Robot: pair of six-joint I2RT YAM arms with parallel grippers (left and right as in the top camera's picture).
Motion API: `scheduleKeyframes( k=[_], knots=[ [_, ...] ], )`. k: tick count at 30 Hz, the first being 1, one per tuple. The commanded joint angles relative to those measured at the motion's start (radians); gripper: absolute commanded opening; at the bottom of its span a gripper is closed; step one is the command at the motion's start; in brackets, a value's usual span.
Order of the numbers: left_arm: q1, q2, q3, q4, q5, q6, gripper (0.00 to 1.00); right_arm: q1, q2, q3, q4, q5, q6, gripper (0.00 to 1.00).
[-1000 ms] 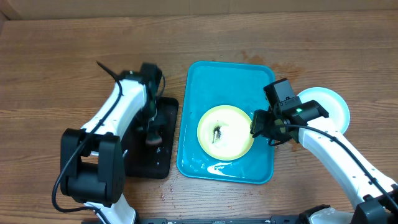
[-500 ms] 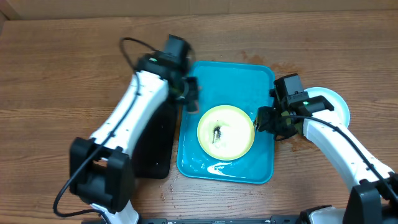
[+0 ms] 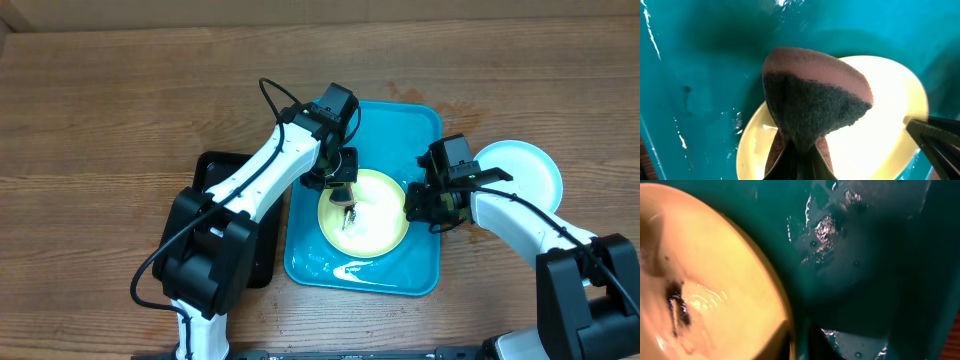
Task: Clean dirty plates on tray and stack at the side
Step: 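Scrub the yellow plate with the sponge while the right gripper holds it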
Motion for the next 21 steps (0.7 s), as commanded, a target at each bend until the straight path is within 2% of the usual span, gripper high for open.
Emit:
scheduleKeyframes(
  k=[1,7,12,17,21],
  knots=[
    [-0.004,0.017,-0.009,0.005,0.029,-0.026,0.04,0.002,0.003,-0.008,0.012,-0.014,-0.001,0.04],
    [-0.066,0.045,-0.033,0.089,0.028,-0.063,0.05,0.003,0.003,-0.008,0.005,-0.014,0.029,0.04],
    [-0.133,0.138,-0.032,0.125,0.031,-0.100,0.04,0.003,0.003,-0.008,-0.008,-0.014,0.029,0.04],
    [-0.132,0.213,-0.032,0.116,0.161,-0.142,0.04,0.003,0.003,-0.008,-0.015,-0.014,0.029,0.04],
    [-0.109,0.213,-0.010,0.035,0.046,-0.185,0.04,0.003,0.003,-0.008,-0.016,-0.014,0.029,0.04]
  ],
)
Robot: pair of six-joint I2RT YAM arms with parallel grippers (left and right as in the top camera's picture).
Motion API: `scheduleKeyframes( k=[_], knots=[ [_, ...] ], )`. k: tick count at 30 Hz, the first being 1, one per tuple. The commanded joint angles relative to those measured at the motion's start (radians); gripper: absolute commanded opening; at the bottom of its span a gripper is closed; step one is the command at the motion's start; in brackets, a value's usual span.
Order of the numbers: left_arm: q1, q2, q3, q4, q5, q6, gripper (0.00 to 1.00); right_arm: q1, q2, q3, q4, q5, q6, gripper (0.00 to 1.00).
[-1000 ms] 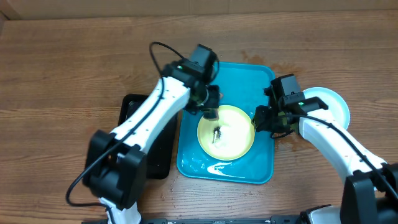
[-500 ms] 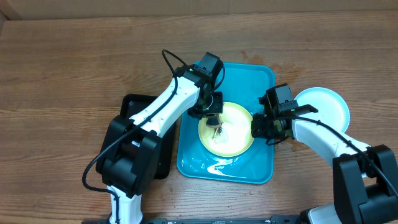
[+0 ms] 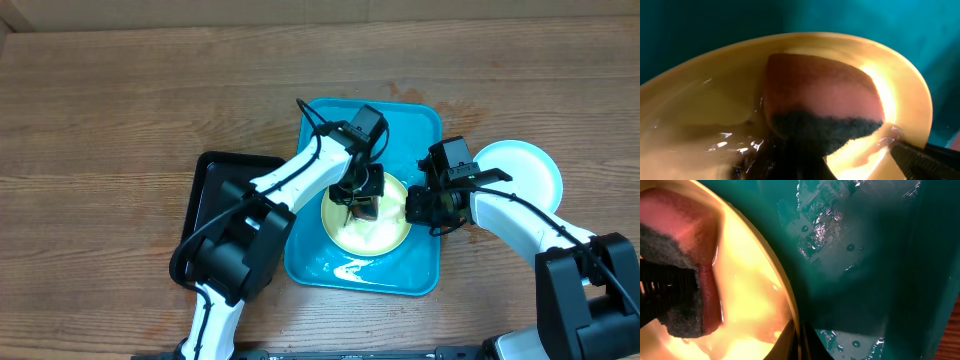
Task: Clean dirty plates on tray and stack at the side
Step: 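Scrub the yellow plate with the sponge while the right gripper holds it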
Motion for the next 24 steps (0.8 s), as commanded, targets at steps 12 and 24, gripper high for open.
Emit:
scheduleKeyframes(
  k=[12,24],
  knots=[
    [0.069,0.078,0.066,-0.343,-0.607,-0.039,0.04,0.004,0.003,-0.004,0.010,-0.012,0.007,0.04],
    [0.029,0.096,0.007,-0.026,0.177,0.064,0.04,0.004,0.003,-0.003,0.010,-0.012,0.008,0.04]
  ],
)
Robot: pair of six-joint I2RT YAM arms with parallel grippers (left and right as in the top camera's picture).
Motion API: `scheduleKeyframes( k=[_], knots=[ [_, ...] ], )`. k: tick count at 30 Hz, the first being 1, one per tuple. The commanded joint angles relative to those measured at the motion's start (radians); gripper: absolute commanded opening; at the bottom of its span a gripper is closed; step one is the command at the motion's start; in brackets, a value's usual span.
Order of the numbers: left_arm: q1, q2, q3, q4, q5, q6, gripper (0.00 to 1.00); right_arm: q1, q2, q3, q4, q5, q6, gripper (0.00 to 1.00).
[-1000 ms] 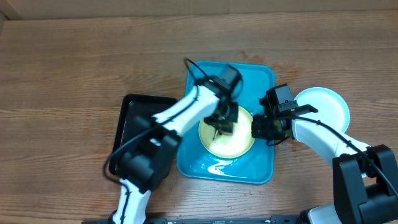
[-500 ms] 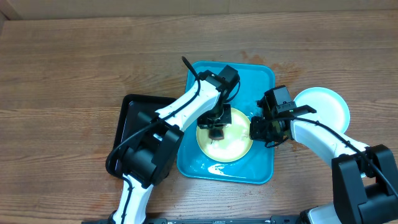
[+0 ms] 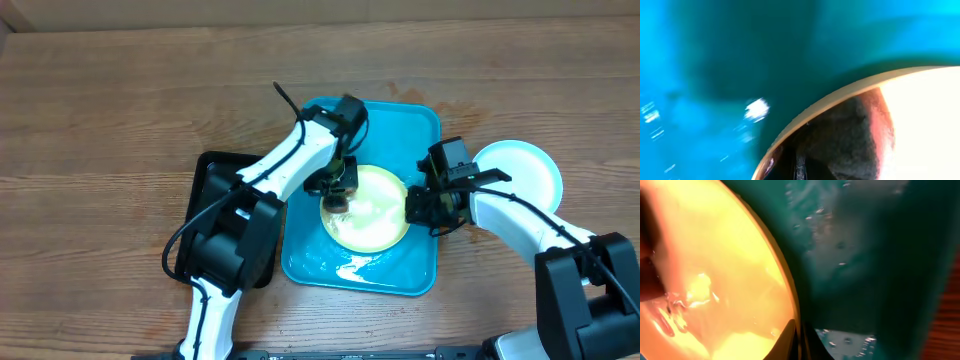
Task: Clean dirty plates on tray and stack at the side
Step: 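Scrub the yellow plate with the sponge while the right gripper holds it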
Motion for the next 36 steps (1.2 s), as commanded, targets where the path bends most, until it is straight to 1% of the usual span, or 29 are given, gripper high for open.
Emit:
scheduleKeyframes(
  k=[1,5,9,12,16,18,22,28,32,36],
  knots=[
    [-0.064,0.082,-0.060,0.166,0.387,0.030,0.04,0.002,0.002,-0.002,0.009,0.001,0.002,0.04],
    [-0.122,0.111,-0.060,0.251,0.462,0.019,0.04,0.002,0.002,-0.003,0.009,0.001,0.002,0.04],
    [-0.158,0.130,-0.060,0.266,0.487,0.016,0.04,0.002,0.002,-0.003,0.009,0.001,0.002,0.04],
    [-0.158,0.128,-0.059,0.229,0.491,0.015,0.04,0.002,0.002,-0.003,0.009,0.001,0.002,0.04],
    [-0.122,0.122,-0.058,0.121,0.459,0.007,0.04,0.002,0.002,-0.002,0.009,0.001,0.002,0.04],
    [-0.100,0.117,-0.057,0.049,0.388,-0.009,0.04,0.002,0.002,-0.002,0.009,0.001,0.002,0.04],
    [-0.046,0.104,-0.056,-0.074,0.195,-0.015,0.04,0.002,0.002,-0.002,0.009,0.001,0.002,0.04],
    [0.016,0.091,-0.048,-0.166,-0.035,-0.029,0.04,0.002,0.002,-0.002,0.009,0.001,0.002,0.04],
    [0.027,0.089,-0.047,-0.209,-0.281,-0.041,0.04,0.002,0.002,-0.002,0.009,0.001,0.002,0.04],
    [0.027,0.085,-0.030,-0.249,-0.428,-0.044,0.04,0.002,0.002,-0.002,0.009,0.001,0.002,0.04]
  ],
)
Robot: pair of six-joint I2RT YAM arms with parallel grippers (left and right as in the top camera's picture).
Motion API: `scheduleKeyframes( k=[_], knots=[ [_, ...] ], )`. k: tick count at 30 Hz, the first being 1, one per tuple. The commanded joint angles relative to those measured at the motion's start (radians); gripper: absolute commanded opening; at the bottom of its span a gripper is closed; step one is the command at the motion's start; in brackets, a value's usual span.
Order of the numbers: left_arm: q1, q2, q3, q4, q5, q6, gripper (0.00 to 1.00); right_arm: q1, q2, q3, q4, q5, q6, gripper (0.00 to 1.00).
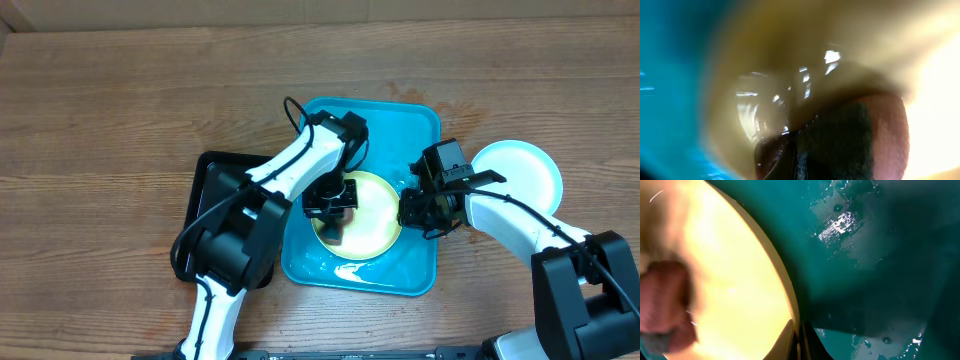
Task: Clean dirty plates on tray and stack at the side
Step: 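Scrub the yellow plate with the sponge while the right gripper holds it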
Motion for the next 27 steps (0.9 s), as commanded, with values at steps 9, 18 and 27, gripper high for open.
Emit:
scheduleKeyframes(
  k=[9,18,27],
  knots=[
    [0.044,0.053,0.063,-0.018,-0.523,-0.058,0.04,-0.020,-0.002,0.003,0.001,0.048,-0.011,0.04],
    [0.018,0.056,0.003,0.284,0.210,0.032,0.04,-0.019,-0.002,0.003,-0.005,0.048,-0.019,0.04],
    [-0.067,0.058,-0.082,0.603,0.422,0.027,0.04,-0.018,-0.002,0.003,-0.006,0.048,-0.020,0.04]
  ],
)
